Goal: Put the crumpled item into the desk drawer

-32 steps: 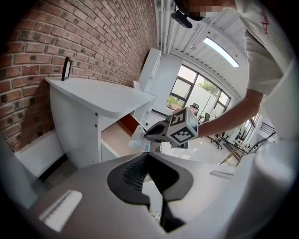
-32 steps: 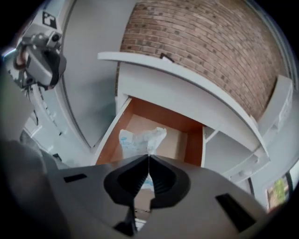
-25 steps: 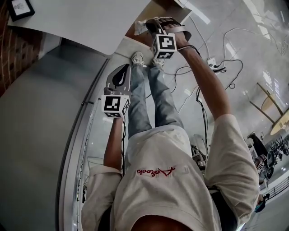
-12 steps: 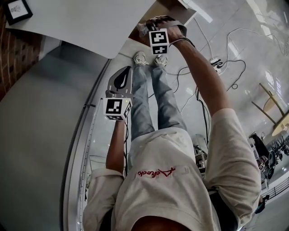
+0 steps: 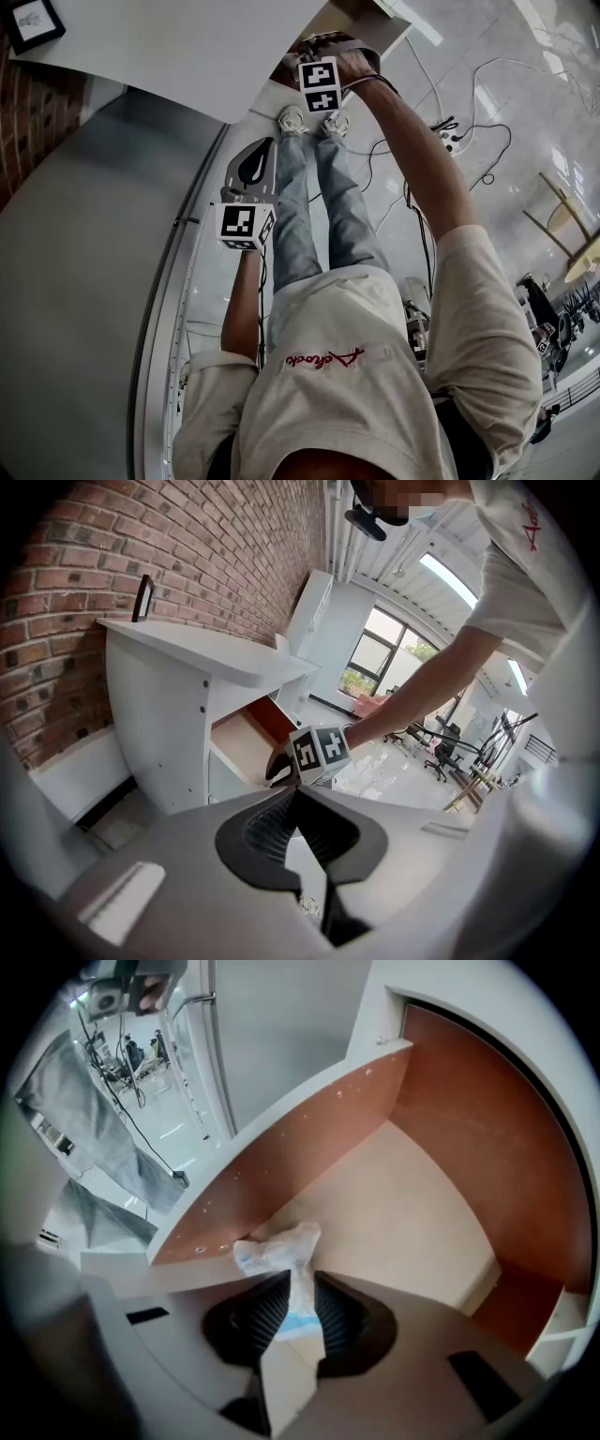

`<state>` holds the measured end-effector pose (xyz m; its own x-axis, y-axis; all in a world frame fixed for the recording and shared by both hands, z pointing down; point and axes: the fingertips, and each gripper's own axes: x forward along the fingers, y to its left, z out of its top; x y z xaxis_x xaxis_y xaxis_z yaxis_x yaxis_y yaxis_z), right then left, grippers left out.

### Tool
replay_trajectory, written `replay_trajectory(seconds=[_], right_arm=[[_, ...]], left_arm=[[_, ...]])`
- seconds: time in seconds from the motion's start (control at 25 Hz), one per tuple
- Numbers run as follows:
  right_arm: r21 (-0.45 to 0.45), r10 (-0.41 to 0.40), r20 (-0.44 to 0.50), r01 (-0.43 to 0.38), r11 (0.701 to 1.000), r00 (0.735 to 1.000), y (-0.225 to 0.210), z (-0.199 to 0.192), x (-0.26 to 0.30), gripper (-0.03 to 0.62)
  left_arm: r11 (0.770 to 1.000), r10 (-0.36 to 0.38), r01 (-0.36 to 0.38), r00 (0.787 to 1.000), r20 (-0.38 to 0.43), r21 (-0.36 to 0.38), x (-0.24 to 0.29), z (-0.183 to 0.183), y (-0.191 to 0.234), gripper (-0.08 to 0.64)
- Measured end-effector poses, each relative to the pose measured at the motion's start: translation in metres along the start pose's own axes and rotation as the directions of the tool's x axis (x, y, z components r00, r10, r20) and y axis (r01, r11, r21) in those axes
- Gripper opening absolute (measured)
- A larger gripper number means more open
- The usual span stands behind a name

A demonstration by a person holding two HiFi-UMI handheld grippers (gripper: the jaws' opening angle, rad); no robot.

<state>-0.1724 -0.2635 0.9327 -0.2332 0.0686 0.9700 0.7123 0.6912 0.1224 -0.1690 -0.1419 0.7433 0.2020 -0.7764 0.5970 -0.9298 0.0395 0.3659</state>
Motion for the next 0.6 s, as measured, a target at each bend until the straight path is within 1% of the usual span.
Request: replay_trajectory(seconds=[0.08,0.12,0.24,0.44,0.6], right_arm=[[0.005,-0.013,0.007,0.013,1.000,1.000,-0.003,0.002,-0.002,0.115],[0.007,-0.019,0.010,0.019,1.000,1.000,-0.005,0.003,-0.003,0.127],[0.005,-0.029,0.012,0.029,1.000,1.000,-0.008,0.005,-0.006,0.137],[-0.022,-0.051,0.010,0.051,0.998,0.999,-0.008,0.005,-0.011,0.137],[-0.035,-0.083,0.014,0.083,0.996,0.996,-0.007,0.004,-0.019,0.123]], left_arm=[[1.000,-0.002,0.002,1.000,0.002,0.001,0.000,0.000,0.000,0.009],[1.000,-0.003,0.003,1.000,0.003,0.002,0.000,0.001,0.000,0.009],[1.000,-0.006,0.006,1.000,0.006,0.006,-0.001,0.001,0.000,0.009],[1.000,-0.009,0.009,1.000,0.003,0.014,-0.003,0.001,-0.003,0.009],[1.000,-0.016,0.016,1.000,0.006,0.022,-0.005,0.002,-0.007,0.009]])
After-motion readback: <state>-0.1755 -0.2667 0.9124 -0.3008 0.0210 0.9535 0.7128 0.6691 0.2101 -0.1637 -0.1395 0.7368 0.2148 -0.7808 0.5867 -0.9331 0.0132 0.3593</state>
